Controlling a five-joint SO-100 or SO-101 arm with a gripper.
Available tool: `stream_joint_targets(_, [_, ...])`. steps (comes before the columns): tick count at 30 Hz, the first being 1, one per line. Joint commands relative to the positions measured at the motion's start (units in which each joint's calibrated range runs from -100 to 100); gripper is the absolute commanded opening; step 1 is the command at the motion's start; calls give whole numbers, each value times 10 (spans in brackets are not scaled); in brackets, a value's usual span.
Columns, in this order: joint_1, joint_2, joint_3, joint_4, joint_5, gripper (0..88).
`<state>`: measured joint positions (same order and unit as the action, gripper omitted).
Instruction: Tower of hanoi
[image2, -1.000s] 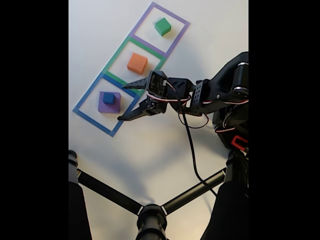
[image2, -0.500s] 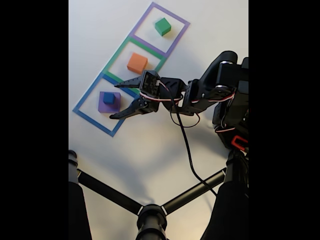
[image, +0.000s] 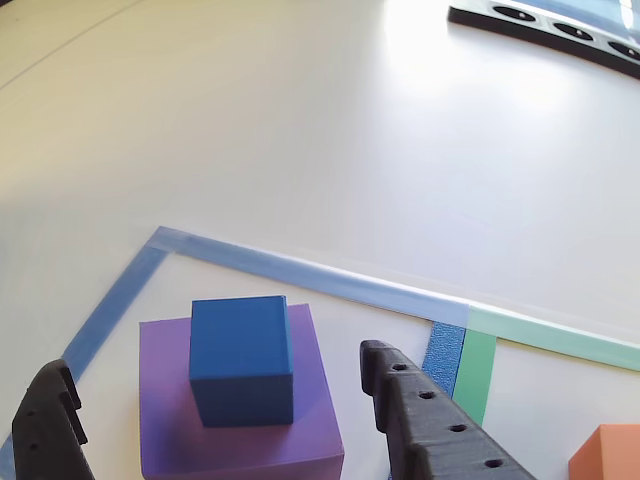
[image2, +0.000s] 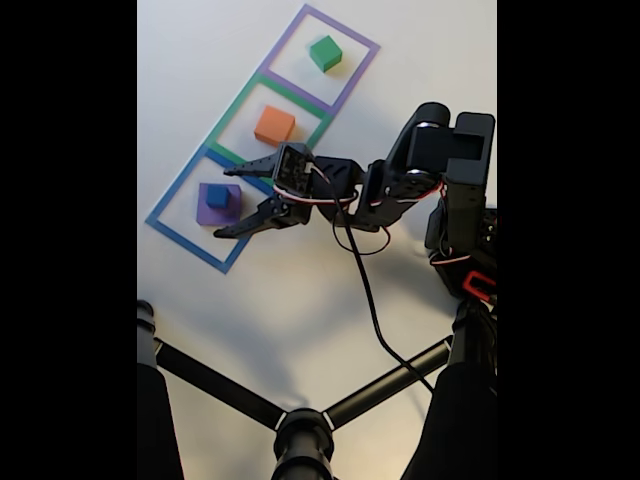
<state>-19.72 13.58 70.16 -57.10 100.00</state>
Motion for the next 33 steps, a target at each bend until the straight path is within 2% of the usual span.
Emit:
stream_joint_targets(1, [-9, 2, -23, -19, 0, 318])
stream_joint_targets(23, [-30, 31, -41, -31, 0, 239])
stream_joint_targets(33, [-35, 44, -55, -33, 0, 168])
